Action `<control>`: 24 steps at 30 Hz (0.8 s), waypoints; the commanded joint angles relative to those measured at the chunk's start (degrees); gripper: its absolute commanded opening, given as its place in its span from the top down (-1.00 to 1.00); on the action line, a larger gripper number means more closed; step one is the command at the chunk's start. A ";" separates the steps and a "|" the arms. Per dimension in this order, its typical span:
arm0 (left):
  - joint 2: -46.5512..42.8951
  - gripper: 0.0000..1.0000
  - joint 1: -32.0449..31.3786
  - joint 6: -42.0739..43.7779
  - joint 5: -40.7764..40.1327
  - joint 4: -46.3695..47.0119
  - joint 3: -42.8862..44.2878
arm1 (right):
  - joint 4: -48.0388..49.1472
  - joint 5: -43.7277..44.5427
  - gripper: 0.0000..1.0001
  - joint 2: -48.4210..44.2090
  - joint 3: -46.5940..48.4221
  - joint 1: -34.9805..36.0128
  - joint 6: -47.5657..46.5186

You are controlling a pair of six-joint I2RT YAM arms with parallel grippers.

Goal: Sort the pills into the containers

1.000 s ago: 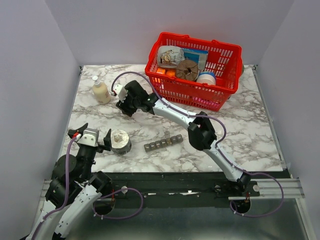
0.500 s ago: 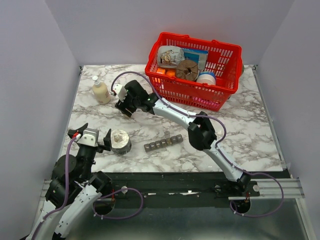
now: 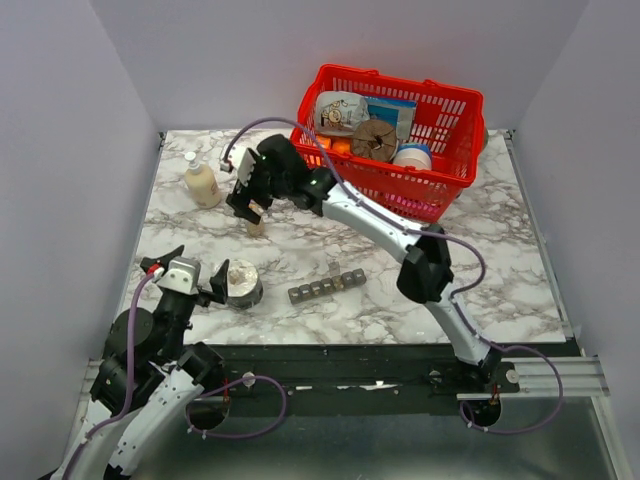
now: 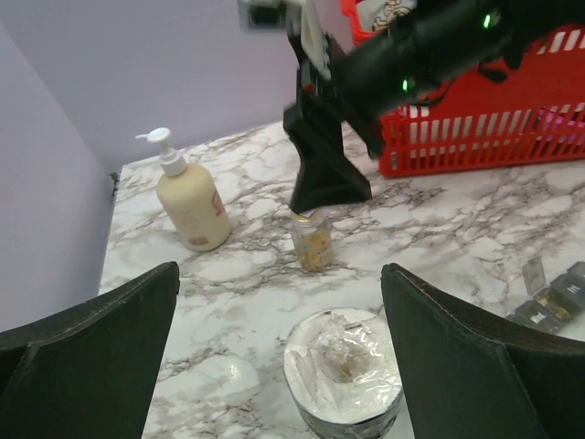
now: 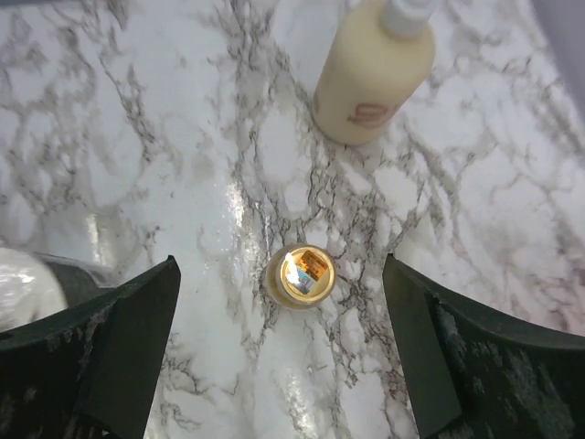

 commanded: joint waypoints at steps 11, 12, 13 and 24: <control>21.57 -0.97 0.19 9.73 43.33 5.79 -1.34 | -11.58 -16.73 -0.95 -39.64 -40.47 -4.36 -13.81; 23.32 -0.92 0.28 14.18 48.14 6.59 -1.96 | -11.49 -16.73 -0.81 -41.05 -43.02 -5.85 -12.85; 26.73 -0.89 0.19 16.23 50.11 7.30 -2.67 | -11.32 -16.99 -0.73 -42.71 -46.70 -6.65 -12.06; 50.40 -0.73 -10.61 32.86 44.16 14.94 -6.80 | -4.37 -9.62 0.25 -40.91 -58.34 -10.52 -10.02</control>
